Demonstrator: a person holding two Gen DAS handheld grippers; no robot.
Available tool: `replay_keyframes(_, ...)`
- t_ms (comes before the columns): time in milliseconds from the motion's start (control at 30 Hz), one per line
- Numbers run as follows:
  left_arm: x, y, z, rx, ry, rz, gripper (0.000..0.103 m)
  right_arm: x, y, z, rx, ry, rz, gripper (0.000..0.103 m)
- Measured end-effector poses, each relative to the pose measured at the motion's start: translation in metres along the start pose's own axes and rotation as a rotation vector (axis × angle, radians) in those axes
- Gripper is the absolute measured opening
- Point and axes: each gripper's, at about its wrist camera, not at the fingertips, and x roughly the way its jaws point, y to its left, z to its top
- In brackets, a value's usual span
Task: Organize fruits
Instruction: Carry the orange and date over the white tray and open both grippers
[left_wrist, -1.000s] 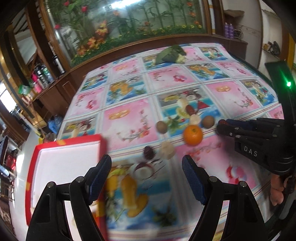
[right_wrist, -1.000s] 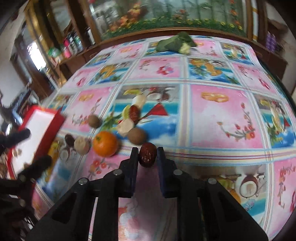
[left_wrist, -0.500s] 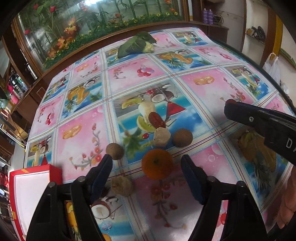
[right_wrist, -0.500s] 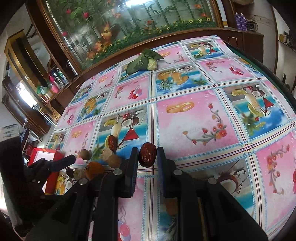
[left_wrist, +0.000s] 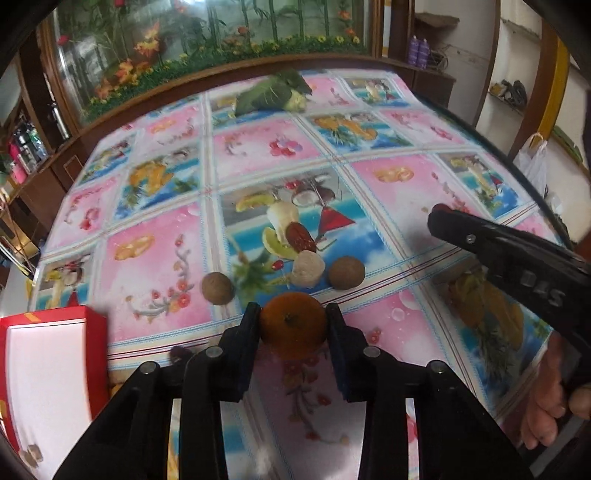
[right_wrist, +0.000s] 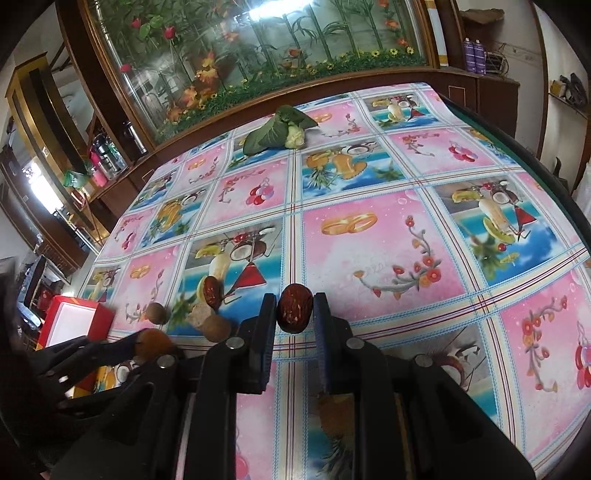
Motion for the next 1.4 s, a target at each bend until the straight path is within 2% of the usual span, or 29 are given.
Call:
replay_keyframes(133,-0.039,0.015,-0.009,-0.044,-0.08,0.024,0.035,-0.001,0.002,-0.001,-0.009,-0.017,0.005,0.022)
replay_keyframes(267,-0.073,0.043,-0.025,-0.105,-0.149,0.096,0.035,-0.008,0.011,-0.002,-0.048,-0.081,-0.005,0.022)
replay_keyframes(433,-0.098,0.088,-0.048,-0.194,-0.179,0.179,0.035,-0.012,0.026,-0.004,-0.117,-0.151,-0.01,0.022)
replay_keyframes(600,-0.112,0.126,-0.075,-0.256,-0.192,0.25,0.035,-0.007,0.053,-0.012,-0.148,-0.132,0.021,0.022)
replay_keyframes(700,-0.111,0.147,-0.088,-0.293,-0.183,0.273,0.035,-0.006,0.092,-0.024,-0.182,-0.099,0.099,0.022)
replay_keyframes(867,-0.111,0.178,-0.105,-0.351,-0.165,0.311,0.035,0.0,0.187,-0.047,-0.328,-0.008,0.243,0.022)
replay_keyframes(1000,-0.108,0.2,-0.118,-0.392,-0.152,0.35,0.035,0.017,0.252,-0.06,-0.411,0.13,0.337,0.022)
replay_keyframes(1133,-0.101,0.212,-0.122,-0.389,-0.123,0.401,0.035,0.035,0.291,-0.075,-0.487,0.189,0.301,0.022)
replay_keyframes(1400,-0.093,0.234,-0.131,-0.395,-0.093,0.463,0.035,0.058,0.326,-0.088,-0.542,0.277,0.295,0.022)
